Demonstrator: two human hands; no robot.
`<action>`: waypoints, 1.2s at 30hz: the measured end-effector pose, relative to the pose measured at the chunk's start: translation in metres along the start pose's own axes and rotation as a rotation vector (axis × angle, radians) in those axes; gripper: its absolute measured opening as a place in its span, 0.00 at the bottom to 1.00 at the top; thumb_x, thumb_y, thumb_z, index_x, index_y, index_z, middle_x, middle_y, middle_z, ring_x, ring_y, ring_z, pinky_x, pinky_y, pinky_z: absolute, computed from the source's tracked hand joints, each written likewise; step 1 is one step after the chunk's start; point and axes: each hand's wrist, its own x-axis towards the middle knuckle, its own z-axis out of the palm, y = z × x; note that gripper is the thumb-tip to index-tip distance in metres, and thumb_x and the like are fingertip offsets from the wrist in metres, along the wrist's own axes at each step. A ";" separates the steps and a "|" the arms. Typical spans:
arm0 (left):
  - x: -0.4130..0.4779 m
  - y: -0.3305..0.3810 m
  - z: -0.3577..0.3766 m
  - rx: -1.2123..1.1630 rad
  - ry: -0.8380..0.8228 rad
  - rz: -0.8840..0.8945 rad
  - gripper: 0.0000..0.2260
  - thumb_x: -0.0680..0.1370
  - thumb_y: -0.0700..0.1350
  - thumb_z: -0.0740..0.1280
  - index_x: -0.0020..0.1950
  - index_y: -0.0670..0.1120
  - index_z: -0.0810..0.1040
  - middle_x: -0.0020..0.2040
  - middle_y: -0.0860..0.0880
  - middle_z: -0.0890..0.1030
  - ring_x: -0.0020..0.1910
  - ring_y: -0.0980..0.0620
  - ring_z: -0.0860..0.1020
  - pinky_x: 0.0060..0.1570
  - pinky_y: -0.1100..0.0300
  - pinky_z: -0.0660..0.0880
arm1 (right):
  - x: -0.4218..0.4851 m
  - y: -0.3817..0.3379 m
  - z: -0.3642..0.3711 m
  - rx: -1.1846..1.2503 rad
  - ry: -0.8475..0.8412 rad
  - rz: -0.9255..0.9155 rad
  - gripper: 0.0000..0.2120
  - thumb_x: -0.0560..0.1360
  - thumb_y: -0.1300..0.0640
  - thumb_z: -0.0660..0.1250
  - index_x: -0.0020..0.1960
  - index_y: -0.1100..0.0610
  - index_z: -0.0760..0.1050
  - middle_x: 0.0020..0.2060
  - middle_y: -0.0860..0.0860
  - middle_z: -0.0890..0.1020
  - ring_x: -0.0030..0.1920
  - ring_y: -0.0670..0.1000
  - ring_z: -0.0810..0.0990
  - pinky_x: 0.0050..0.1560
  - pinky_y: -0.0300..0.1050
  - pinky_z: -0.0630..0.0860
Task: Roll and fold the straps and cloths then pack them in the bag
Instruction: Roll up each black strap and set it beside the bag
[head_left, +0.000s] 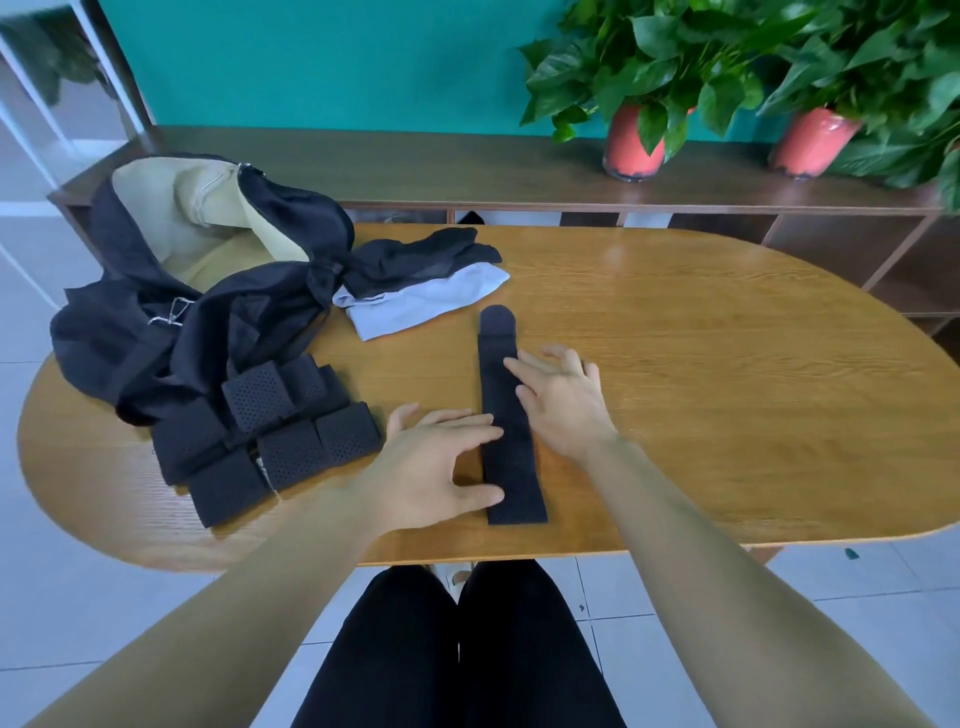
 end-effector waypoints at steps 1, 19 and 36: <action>-0.003 0.002 0.000 -0.030 0.031 0.013 0.26 0.74 0.57 0.68 0.71 0.60 0.67 0.72 0.64 0.65 0.72 0.67 0.55 0.73 0.51 0.39 | -0.011 0.001 -0.001 0.041 0.068 -0.028 0.20 0.80 0.58 0.57 0.72 0.49 0.66 0.71 0.47 0.69 0.73 0.50 0.56 0.66 0.49 0.55; -0.020 0.013 0.028 0.091 0.224 -0.079 0.21 0.80 0.53 0.61 0.74 0.56 0.64 0.62 0.61 0.78 0.65 0.59 0.70 0.69 0.52 0.44 | -0.103 -0.013 0.017 0.262 0.219 -0.037 0.14 0.75 0.51 0.66 0.60 0.48 0.79 0.53 0.40 0.81 0.62 0.50 0.70 0.54 0.44 0.58; 0.000 0.016 0.038 0.052 0.469 -0.209 0.23 0.78 0.50 0.66 0.73 0.52 0.66 0.39 0.58 0.79 0.48 0.58 0.77 0.68 0.50 0.50 | -0.075 -0.023 0.029 0.341 0.317 0.226 0.18 0.76 0.52 0.67 0.65 0.51 0.75 0.43 0.41 0.82 0.57 0.47 0.69 0.52 0.41 0.56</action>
